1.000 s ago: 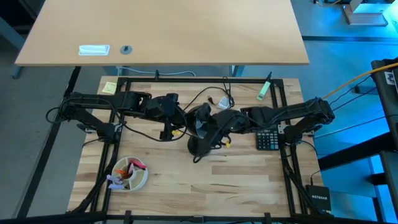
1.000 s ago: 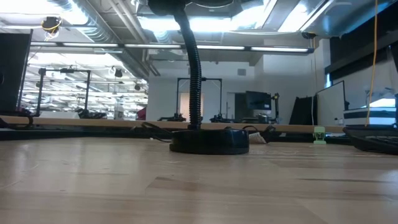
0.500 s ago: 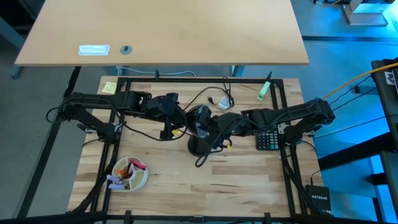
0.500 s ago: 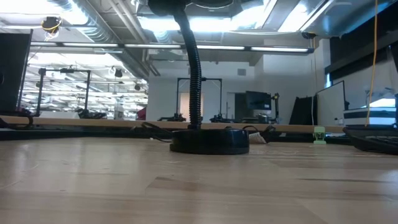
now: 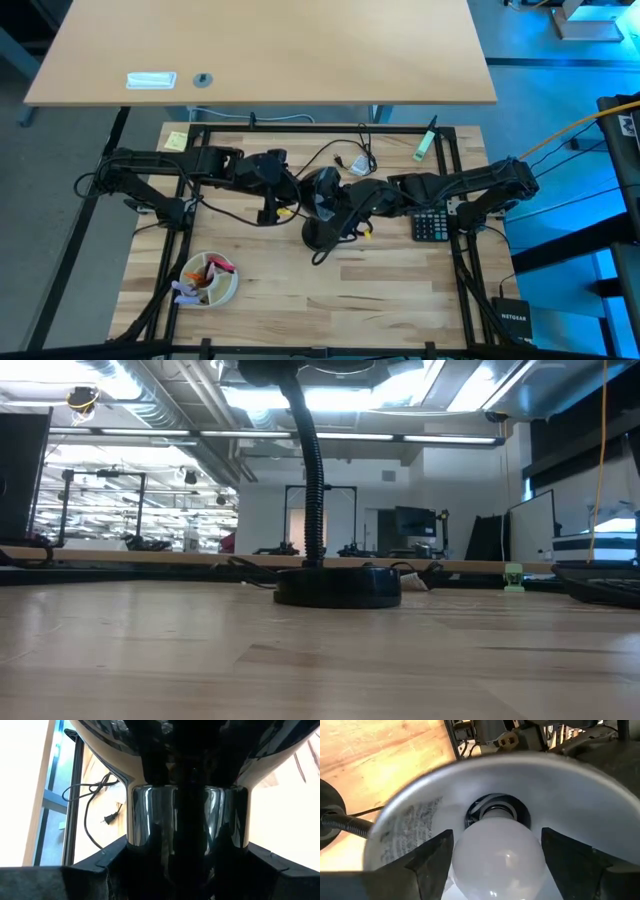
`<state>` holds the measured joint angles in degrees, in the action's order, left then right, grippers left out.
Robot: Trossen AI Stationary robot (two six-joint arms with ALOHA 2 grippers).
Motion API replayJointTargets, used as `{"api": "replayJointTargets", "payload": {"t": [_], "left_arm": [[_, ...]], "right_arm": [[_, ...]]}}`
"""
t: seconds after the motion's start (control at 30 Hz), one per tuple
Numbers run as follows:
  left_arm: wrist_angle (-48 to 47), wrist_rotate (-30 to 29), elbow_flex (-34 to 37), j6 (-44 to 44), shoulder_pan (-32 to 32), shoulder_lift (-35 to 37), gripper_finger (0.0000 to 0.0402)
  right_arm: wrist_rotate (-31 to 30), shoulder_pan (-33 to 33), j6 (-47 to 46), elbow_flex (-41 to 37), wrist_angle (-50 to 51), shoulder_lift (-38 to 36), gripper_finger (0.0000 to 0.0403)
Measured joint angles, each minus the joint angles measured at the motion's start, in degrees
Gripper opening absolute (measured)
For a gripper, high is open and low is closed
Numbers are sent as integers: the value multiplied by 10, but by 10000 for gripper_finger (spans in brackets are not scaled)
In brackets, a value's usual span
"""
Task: Screw lightbulb
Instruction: Insert the white lightbulb into the black desk lamp
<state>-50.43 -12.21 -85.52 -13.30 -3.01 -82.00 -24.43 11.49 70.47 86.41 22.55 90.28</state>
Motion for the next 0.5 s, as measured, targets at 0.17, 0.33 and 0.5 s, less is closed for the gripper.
{"api": "replayJointTargets", "payload": {"t": [0.17,0.33,0.5], "left_arm": [[1,1,0,-2,0,0,249],[1,2,0,-2,0,0,249],[1,2,0,-2,0,0,249]], "right_arm": [[-6,0,1,0,1,0,314],[-6,0,2,0,0,0,295],[-9,-1,-11,0,-1,0,254]]}}
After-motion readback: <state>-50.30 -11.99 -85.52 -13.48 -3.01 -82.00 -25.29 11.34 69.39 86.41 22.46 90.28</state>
